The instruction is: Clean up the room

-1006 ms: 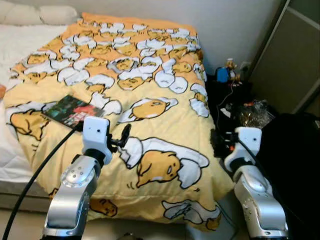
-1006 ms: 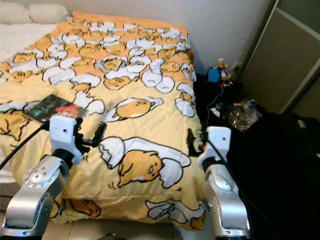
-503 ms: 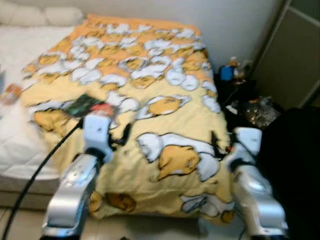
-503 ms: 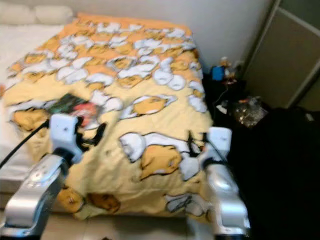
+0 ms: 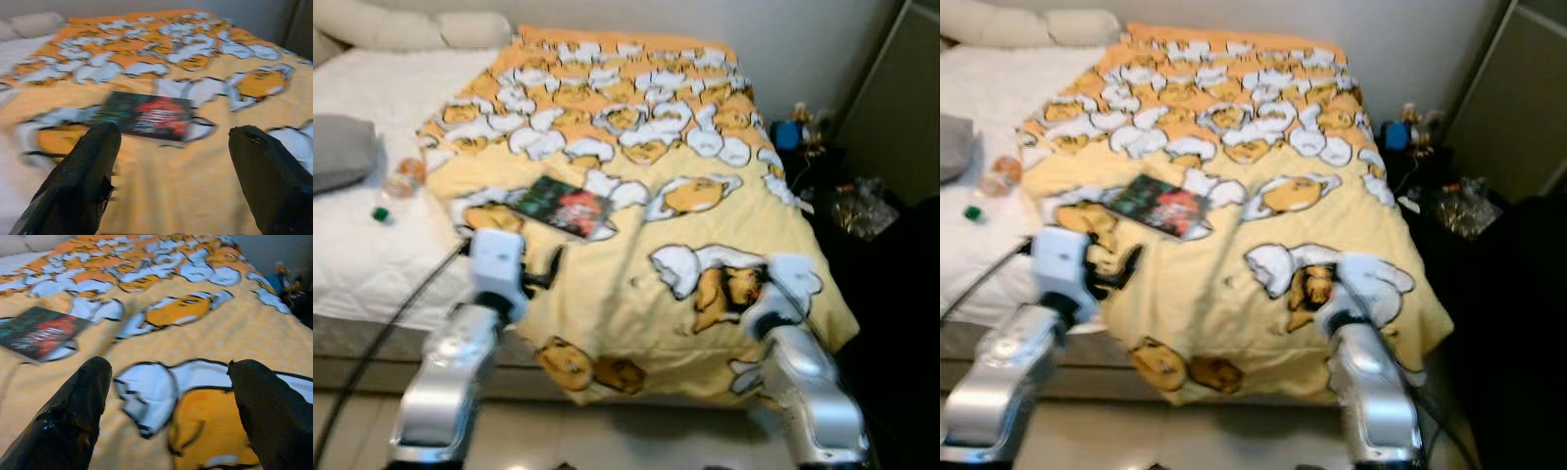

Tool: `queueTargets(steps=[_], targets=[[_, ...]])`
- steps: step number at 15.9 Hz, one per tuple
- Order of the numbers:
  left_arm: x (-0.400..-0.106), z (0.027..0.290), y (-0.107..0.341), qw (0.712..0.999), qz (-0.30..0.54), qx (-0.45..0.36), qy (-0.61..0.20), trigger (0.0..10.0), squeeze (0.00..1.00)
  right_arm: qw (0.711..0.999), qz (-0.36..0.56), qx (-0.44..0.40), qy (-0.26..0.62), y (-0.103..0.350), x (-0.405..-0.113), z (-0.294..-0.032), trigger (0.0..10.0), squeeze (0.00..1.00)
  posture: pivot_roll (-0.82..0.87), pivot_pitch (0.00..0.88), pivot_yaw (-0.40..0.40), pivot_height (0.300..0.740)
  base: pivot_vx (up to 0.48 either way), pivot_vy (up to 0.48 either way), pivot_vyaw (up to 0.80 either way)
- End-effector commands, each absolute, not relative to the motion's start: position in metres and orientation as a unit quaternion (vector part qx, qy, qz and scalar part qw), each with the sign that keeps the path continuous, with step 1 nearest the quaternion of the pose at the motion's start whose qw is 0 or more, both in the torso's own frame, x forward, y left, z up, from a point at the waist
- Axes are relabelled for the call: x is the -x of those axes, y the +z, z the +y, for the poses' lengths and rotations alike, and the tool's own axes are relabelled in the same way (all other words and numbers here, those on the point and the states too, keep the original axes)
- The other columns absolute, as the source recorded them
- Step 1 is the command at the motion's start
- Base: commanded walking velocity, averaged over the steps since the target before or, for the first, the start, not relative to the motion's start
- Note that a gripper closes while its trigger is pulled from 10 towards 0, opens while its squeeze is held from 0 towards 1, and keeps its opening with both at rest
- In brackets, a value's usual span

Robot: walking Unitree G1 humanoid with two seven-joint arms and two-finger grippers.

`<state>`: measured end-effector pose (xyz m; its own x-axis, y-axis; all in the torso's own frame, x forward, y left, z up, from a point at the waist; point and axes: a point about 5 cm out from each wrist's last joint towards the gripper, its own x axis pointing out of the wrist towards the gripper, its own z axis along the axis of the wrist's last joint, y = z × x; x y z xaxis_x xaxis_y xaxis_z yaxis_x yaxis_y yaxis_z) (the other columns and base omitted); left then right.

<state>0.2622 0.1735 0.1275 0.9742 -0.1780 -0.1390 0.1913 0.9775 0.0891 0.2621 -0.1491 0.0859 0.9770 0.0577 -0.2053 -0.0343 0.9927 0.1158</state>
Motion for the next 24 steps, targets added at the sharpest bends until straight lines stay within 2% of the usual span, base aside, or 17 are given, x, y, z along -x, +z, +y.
queueTargets(steps=[1,24], targets=[[-0.2646,0.166,0.1276,0.991,0.064,-0.049,-0.109,10.0,0.0,0.994,0.098,-0.05,0.001,0.0891,-0.261,-0.1617,10.0,0.0,-0.05,0.0,0.042,0.74,0.0,0.48,0.0],[-0.2584,0.1701,0.1257,0.992,0.068,-0.051,-0.097,10.0,0.0,0.993,0.109,-0.054,0.012,0.0854,-0.2589,-0.1557,10.0,0.0,-0.02,0.0,0.022,0.74,0.0,0.476,0.0]])
